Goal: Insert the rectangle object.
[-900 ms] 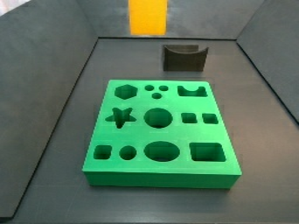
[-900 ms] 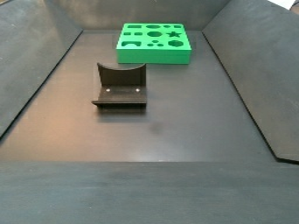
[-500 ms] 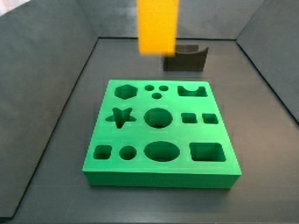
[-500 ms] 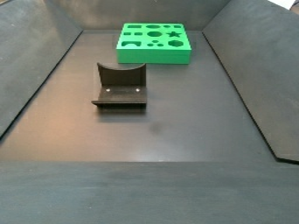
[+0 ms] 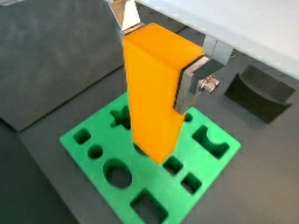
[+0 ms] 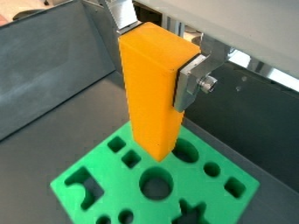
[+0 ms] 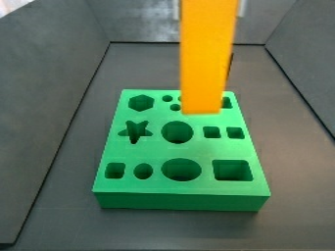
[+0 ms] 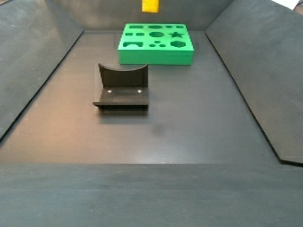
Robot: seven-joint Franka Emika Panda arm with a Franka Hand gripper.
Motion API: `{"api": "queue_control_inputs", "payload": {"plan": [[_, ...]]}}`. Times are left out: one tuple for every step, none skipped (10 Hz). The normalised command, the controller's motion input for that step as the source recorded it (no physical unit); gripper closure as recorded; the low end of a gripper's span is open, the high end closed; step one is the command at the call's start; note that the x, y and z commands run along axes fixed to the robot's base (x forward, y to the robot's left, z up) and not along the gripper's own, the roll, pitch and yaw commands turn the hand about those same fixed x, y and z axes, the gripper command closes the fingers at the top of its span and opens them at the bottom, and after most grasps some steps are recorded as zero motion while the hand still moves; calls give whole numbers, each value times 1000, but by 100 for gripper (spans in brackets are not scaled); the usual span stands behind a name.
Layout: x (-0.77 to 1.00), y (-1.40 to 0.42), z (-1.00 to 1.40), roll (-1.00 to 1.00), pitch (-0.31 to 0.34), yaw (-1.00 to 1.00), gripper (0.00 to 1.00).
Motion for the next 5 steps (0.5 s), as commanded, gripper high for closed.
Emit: {"api": "queue_control_inputs", "payload": {"plan": [[769, -760, 0, 134, 1, 0, 100], [909, -706, -331, 53, 0, 0, 100], [969, -594, -531, 36, 0, 0, 100], [891, -549, -657, 97, 0, 9, 100], [597, -477, -566, 241, 0, 54, 100]]}}
